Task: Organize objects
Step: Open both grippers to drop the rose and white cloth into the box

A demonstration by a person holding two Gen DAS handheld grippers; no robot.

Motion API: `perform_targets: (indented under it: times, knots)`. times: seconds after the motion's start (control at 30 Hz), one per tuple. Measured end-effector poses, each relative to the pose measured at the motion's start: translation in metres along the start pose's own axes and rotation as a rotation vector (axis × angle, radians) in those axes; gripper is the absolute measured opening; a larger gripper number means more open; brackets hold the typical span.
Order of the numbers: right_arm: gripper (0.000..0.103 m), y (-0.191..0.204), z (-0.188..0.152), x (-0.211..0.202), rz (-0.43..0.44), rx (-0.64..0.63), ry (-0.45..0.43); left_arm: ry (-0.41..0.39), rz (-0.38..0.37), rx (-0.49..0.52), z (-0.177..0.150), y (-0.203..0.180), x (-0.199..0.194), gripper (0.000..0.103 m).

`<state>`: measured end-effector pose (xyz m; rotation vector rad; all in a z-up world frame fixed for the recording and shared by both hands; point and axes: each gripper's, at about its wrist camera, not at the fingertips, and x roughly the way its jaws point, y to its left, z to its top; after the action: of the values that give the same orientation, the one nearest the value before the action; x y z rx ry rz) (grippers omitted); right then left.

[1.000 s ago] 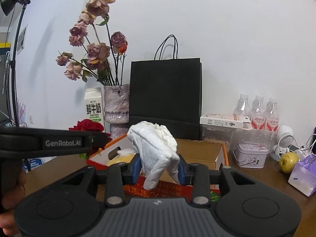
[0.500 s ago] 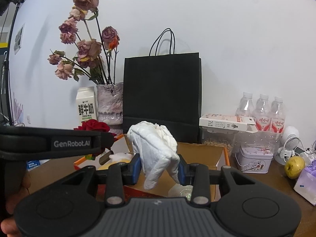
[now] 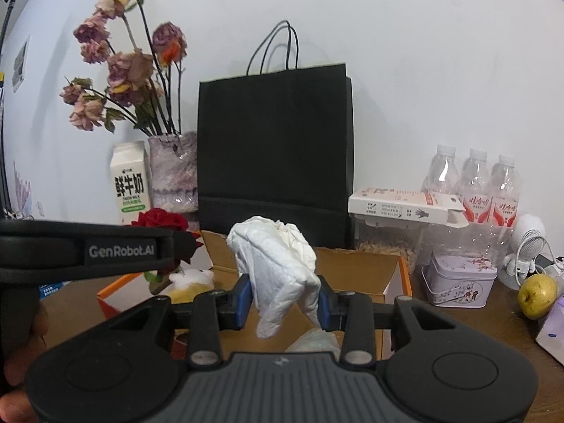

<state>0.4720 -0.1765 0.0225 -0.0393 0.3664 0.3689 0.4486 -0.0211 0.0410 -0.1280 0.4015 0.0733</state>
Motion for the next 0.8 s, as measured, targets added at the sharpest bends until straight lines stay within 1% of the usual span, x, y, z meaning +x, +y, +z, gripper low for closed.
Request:
perform_targets:
  times: [0.2, 0.6, 0.63, 0.67, 0.7, 0.73, 0.77, 0.8]
  knots:
    - [0.035, -0.005, -0.005, 0.018, -0.012, 0.002, 0.032, 0.035, 0.016, -0.004, -0.002, 0.000, 0.019, 0.039]
    - [0.039, -0.016, -0.019, 0.038, -0.043, 0.024, 0.070, 0.065, 0.017, 0.003, -0.012, 0.008, 0.046, 0.039]
    - [0.041, -0.018, -0.020, 0.039, -0.046, 0.028, 0.074, 0.067, 0.012, 0.002, -0.012, 0.008, 0.047, 0.039]
    - [0.047, -0.018, -0.021, 0.040, -0.049, 0.029, 0.078, 0.070, 0.015, 0.004, -0.013, 0.008, 0.048, 0.041]
    - [0.053, -0.019, -0.021, 0.042, -0.052, 0.026, 0.084, 0.073, 0.022, 0.006, -0.013, 0.008, 0.049, 0.049]
    - [0.064, -0.019, -0.022, 0.043, -0.058, 0.024, 0.093, 0.074, 0.020, 0.009, -0.013, 0.008, 0.049, 0.053]
    - [0.074, -0.020, -0.023, 0.044, -0.060, 0.026, 0.096, 0.072, 0.018, 0.012, -0.013, 0.008, 0.048, 0.062]
    - [0.077, -0.020, -0.024, 0.044, -0.062, 0.026, 0.098, 0.069, 0.021, 0.013, -0.014, 0.008, 0.048, 0.074]
